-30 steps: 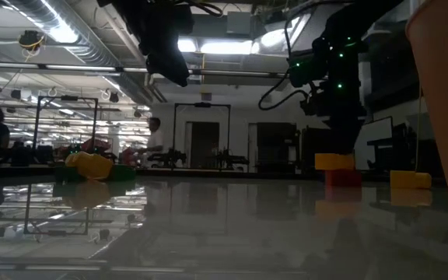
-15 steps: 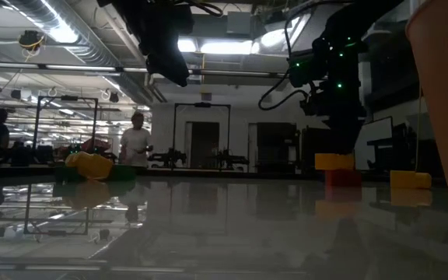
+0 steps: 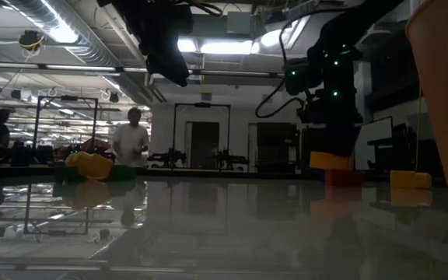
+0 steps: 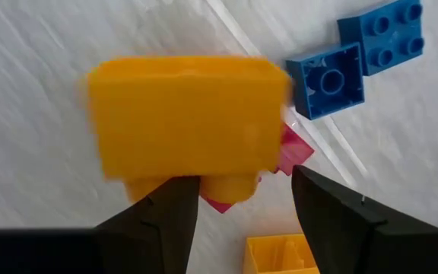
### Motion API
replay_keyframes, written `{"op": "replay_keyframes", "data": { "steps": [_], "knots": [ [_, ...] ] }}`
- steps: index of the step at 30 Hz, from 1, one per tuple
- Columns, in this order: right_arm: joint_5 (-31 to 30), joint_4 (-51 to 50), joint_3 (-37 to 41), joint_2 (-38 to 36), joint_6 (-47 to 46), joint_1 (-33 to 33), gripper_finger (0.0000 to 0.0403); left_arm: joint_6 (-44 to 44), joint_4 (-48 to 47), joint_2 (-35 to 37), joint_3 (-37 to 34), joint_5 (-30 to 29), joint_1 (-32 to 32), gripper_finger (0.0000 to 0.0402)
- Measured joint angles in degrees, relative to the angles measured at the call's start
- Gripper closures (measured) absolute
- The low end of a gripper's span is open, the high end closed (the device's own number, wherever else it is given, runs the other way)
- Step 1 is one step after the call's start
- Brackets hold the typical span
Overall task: Sort blocks by size
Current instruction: Put the big yellow game piece into the orange bin
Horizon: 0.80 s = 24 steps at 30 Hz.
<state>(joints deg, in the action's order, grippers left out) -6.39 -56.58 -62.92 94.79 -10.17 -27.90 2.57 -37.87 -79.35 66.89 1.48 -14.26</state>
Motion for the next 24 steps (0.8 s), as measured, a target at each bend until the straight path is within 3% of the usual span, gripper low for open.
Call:
{"op": "replay_keyframes", "data": {
  "steps": [10,24],
  "knots": [
    [1.3,1.7,-0.2,1.2,0.0,0.0,0.0201,0.0,0.0,0.0,0.0,0.0,0.0,0.0231],
    [3.5,3.3,0.1,1.5,0.1,0.0,0.0309,0.0,0.0,0.0,0.0,0.0,0.0,0.0231]
  ]
}}
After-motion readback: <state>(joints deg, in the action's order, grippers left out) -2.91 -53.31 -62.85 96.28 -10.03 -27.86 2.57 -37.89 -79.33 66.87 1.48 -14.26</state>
